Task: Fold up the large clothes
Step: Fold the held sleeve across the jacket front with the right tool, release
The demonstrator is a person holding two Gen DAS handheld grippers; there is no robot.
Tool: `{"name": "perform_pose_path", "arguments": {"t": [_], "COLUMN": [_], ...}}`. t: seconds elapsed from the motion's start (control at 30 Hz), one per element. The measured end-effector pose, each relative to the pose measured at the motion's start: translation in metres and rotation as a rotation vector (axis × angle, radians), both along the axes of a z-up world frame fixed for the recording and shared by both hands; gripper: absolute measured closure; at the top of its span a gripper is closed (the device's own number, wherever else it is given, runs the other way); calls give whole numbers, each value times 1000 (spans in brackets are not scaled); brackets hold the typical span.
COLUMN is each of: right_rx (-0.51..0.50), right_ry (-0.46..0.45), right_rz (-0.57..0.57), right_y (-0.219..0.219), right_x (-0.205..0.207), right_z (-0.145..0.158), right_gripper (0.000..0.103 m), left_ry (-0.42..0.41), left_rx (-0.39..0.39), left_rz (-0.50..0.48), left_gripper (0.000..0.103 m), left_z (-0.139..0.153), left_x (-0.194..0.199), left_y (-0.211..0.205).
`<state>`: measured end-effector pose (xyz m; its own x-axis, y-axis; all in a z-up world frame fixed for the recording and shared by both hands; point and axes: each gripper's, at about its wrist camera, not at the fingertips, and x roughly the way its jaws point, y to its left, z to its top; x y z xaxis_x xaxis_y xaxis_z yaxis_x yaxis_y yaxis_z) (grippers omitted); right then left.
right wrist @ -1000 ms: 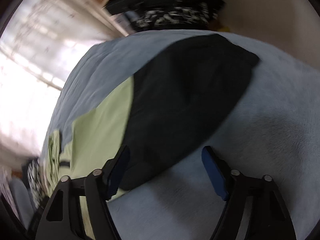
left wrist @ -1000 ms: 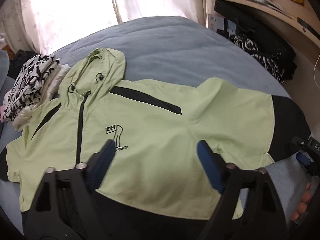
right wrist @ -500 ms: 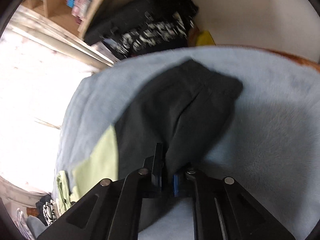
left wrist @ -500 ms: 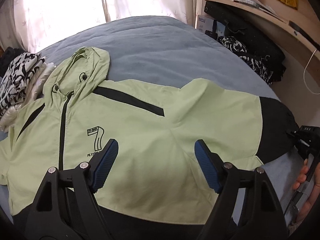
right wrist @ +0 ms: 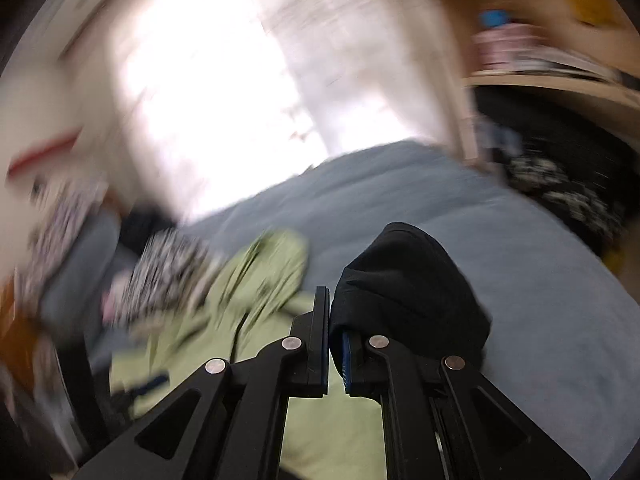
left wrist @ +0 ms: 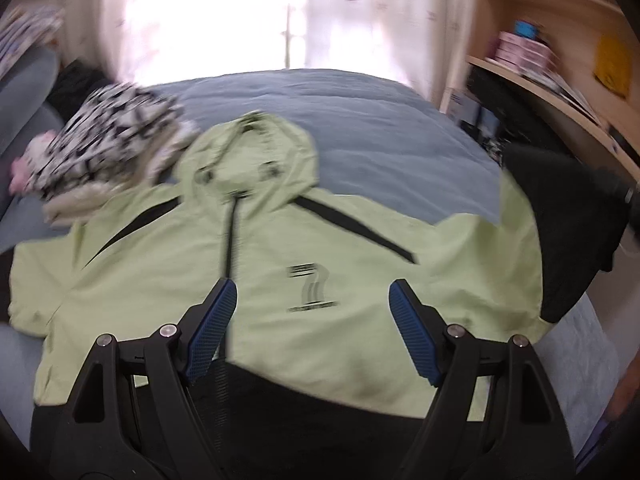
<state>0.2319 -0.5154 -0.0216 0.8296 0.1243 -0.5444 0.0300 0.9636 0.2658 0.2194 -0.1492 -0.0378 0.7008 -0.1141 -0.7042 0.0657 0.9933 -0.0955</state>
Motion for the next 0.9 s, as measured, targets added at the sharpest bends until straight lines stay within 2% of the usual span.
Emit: {"name": "perform_pose_path", "arguments": {"t": [0.1,0.13,0.23,0.3,0.37,0.43,0.5,0.6,0.63,0.77,0.83,0.9], "right_rx": [-28,-31,-26,5,59,88,108,130,125,47,18,30], "right_ry": [120,191,350,423,484,493,494,478,469,420,410,408], "right_rz": [115,153,209,221,221,212,209,179,164,23,-53,-106], "right_y": [58,81,117,127,124,120,116,106,107,76,56,35], "right_x": [22,26,28,24,3,-26,-41,-70,-77,-106,-120,-134], "right_z": [-38,-62,-120,-150,-176,-190,-188,-165,-147,-109,-102,-99], "right_gripper": [98,98,97,92,70,57,50,49,49,49,49,49], "left_ry": [48,60,81,95,113,120,117,110,104,89,90,97], "left_rx": [-30,-35,-12,-8,-20,-25,-18,-17,-18,-6,11,31], "left_rz": [84,99,134,144,136,117,84,17,-19,-147,-235,-302], "left_gripper": [26,26,26,26,26,26,26,26,26,26,26,26], "left_z": [-4,-8,-18,-27,-36,-41,-43,-41,-39,-33,-34,-38], "left_x": [-1,-2,-7,-10,-13,-15,-19,-19,-21,-29,-35,-40], "left_y": [44,57,84,93,98,98,93,76,68,38,18,3]}}
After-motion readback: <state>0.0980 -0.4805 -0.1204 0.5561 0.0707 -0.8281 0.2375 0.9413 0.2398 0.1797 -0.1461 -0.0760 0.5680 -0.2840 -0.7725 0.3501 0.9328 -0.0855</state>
